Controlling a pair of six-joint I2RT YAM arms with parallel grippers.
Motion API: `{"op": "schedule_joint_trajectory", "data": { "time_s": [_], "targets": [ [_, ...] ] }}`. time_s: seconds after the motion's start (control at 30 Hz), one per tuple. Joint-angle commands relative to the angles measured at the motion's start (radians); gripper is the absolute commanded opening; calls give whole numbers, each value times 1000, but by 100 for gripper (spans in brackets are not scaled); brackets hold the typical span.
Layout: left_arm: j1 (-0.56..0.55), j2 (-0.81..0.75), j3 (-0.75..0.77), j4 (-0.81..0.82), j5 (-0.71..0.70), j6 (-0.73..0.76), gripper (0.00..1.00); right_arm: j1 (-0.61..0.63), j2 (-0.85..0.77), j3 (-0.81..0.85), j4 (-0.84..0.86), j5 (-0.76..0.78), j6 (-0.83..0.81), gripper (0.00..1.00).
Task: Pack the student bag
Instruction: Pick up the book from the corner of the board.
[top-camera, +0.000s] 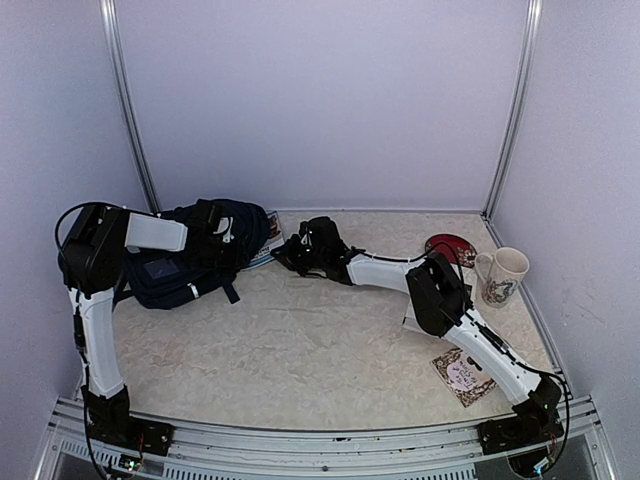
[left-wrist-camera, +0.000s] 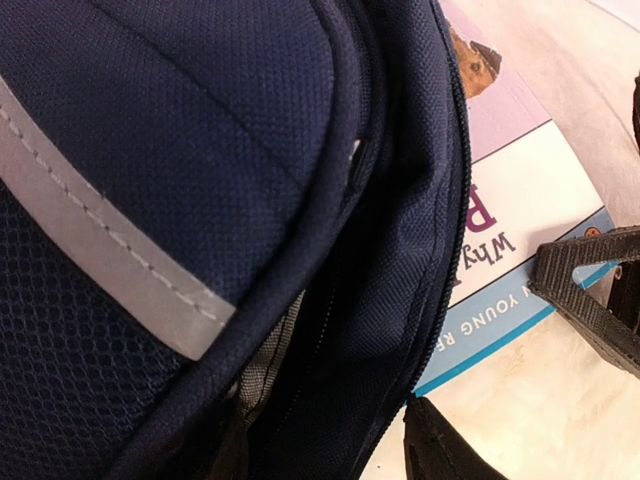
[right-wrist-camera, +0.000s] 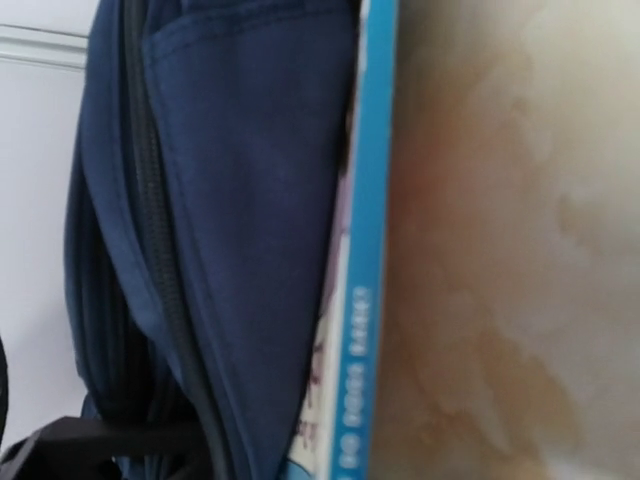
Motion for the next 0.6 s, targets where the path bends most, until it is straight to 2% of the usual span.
{"op": "schedule_joint_trajectory", "data": {
  "time_s": [0.0,0.13,0.3,0.43,0.57],
  "targets": [
    [20,-10,-81,5,-2,4,53,29,-60,-51,23,6,-114,0],
    [-18,-138,-144,98,20,37,57,13,-227,-178,-21,64,-275,0],
    [-70,-300,-217,231,69,54,60,-10,-533,-513,47,152,-531,0],
    [-81,-436,-281,358,177,61,61,-55,-739,-666,8,1,-772,0],
    [-117,-562,-284,381,237,149,63,-108,-949,-776,-189,-107,-1041,0]
  ]
}}
